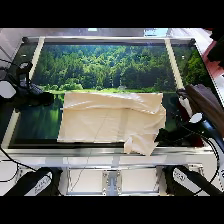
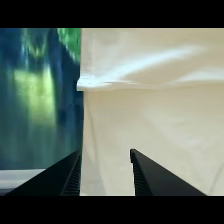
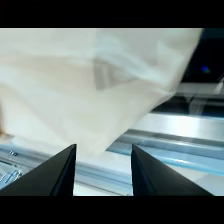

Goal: Fold the shirts.

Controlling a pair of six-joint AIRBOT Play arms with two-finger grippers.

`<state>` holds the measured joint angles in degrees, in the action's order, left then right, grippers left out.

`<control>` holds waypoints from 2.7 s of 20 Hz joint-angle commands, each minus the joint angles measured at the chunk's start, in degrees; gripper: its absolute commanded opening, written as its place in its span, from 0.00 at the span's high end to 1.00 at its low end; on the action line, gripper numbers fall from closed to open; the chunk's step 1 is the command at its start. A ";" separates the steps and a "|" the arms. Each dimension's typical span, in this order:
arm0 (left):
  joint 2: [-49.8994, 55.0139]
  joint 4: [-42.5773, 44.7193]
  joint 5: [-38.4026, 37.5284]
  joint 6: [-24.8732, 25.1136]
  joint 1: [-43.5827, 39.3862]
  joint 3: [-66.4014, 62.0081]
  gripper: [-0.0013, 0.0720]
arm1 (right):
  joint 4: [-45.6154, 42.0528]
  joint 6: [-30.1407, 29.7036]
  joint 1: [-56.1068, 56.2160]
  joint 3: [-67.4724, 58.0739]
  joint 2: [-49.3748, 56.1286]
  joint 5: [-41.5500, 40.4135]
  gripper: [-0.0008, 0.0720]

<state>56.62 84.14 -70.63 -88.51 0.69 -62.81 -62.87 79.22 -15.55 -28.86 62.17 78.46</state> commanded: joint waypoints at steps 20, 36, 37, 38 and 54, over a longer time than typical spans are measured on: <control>-2.99 -2.10 3.02 -1.81 0.04 0.17 0.48 | 16.50 -2.95 8.41 2.45 -6.01 -5.27 0.95; -8.41 1.55 0.87 -35.19 0.04 36.06 0.50 | 13.86 -3.26 8.44 -12.02 -13.38 -7.23 0.95; -8.41 1.36 1.16 -36.28 0.04 36.94 0.50 | 13.94 -4.15 8.44 -12.02 -13.38 -7.21 0.95; -8.41 1.36 2.16 -38.18 0.04 37.68 0.50 | 13.94 -4.31 8.44 -12.02 -13.38 -7.21 0.95; -8.39 -1.88 13.70 -43.98 0.04 41.05 0.50 | 15.23 -5.62 8.44 -12.07 -13.44 -5.62 0.95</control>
<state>48.25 82.56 -59.51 -131.87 0.69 -22.33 -48.47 73.65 -7.16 -40.88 48.77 72.88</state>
